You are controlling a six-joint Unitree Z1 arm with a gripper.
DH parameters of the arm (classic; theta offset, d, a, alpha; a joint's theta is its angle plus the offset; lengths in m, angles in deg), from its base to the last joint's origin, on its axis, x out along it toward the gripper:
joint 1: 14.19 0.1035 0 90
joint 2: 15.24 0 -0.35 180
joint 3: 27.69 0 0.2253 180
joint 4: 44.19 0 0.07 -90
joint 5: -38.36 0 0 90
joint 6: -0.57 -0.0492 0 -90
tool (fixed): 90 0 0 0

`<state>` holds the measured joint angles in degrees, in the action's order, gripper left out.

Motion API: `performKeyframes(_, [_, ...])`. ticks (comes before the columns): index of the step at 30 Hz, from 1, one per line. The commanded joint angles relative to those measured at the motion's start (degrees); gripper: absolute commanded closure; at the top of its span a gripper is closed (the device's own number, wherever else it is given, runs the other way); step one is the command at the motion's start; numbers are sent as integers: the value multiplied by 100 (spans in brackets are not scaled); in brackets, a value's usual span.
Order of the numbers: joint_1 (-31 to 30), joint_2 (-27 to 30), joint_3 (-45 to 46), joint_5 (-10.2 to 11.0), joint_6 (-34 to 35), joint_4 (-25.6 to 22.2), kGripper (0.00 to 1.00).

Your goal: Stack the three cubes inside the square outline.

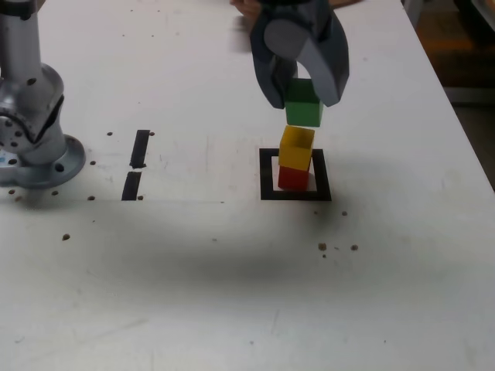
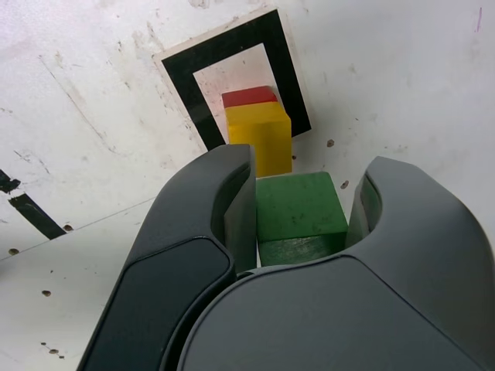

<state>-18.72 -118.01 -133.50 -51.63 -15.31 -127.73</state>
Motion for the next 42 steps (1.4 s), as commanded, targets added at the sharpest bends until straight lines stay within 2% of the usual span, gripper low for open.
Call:
performKeyframes(1, [54,-37,40,6,-4,24,84])
performKeyframes(9, [114,-61,292,89,-11,141,82])
performKeyframes(25, [136,-120,567,101,-11,494,66])
performKeyframes(34, [136,-128,640,122,-11,586,61])
performKeyframes(37, [136,-118,674,123,-11,606,55])
performKeyframes(42, [136,-91,760,136,-11,629,39])
